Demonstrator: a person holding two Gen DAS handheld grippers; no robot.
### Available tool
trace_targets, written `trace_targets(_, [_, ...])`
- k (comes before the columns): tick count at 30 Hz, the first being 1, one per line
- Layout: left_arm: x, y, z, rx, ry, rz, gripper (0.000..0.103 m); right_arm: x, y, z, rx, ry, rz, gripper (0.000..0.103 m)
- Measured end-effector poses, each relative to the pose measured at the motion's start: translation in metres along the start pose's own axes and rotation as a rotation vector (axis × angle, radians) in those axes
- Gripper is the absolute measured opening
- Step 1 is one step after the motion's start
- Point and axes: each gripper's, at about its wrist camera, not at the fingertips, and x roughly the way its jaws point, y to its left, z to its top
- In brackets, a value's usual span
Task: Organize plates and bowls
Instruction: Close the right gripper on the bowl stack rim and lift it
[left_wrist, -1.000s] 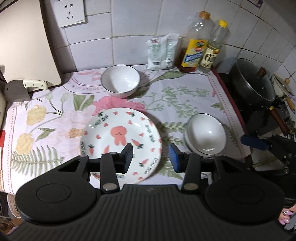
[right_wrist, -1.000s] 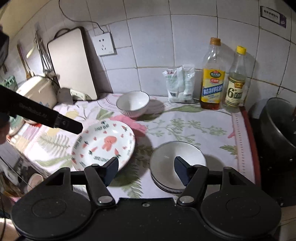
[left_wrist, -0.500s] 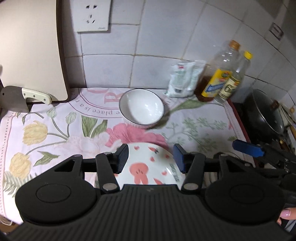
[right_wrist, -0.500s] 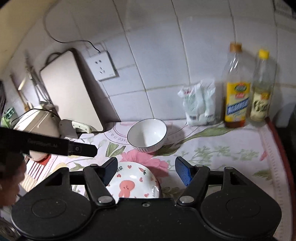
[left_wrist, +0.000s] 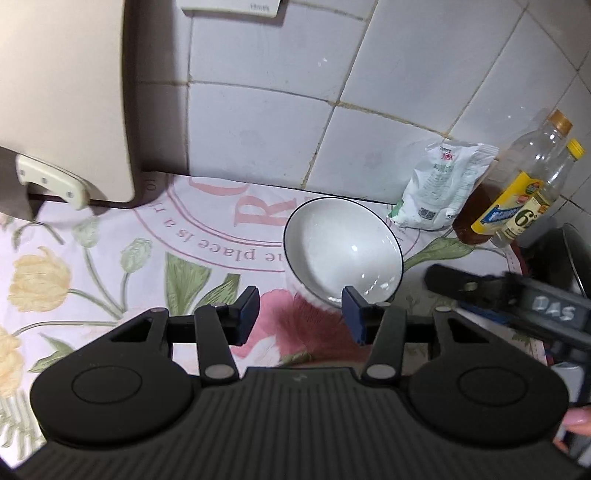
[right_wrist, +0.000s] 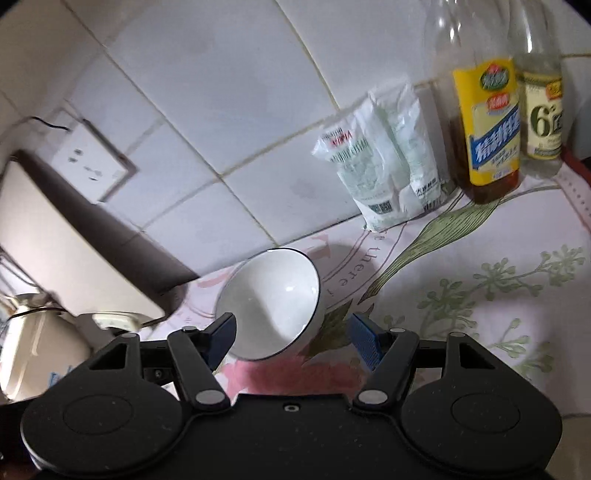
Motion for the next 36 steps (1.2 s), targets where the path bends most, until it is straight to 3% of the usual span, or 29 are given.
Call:
trace_targets(5, [0.032,-0.003,0.007,0.009,0.030,0.009,0.045,0.037,-0.005,0.004,0.035,0.049,-0.022,0.067])
trace_targets(8, [0.047,-0.002,0.013,-0.001,0.054,-0.006,0.045,0.051,-0.009,0.007,0.082,0.046,-0.039,0.058])
trace_targets(12, [0.057,-0.001,0.019,0.001,0.064,0.000,0.045,0.061,-0.011,0.011,0.123,0.055,-0.065,0.057])
trace_targets(13, [0.060,0.000,0.020,-0.007,0.072,-0.002,0.041,0.064,-0.011,0.012,0.119,0.067,-0.077,0.056])
trace_targets(18, [0.075,0.010,0.021,-0.108,0.133,-0.011,0.022,0.082,-0.018,0.012,0.185,0.154,-0.066,0.027])
trace_targets(21, [0.075,0.009,0.017,-0.114,0.124,-0.007,0.019,0.087,-0.022,0.010,0.221,0.166,-0.047,0.020])
trace_targets(27, [0.064,-0.002,0.013,-0.066,0.144,0.019,0.018,0.075,-0.014,0.010,0.199,0.155,-0.056,0.019])
trace_targets(33, [0.023,-0.019,0.008,-0.027,0.114,0.005,0.018,0.037,-0.004,0.011,0.178,0.144,-0.042,0.019])
trace_targets(36, [0.000,-0.035,0.005,0.040,0.096,0.028,0.018,0.013,-0.003,0.010,0.181,0.144,-0.029,0.019])
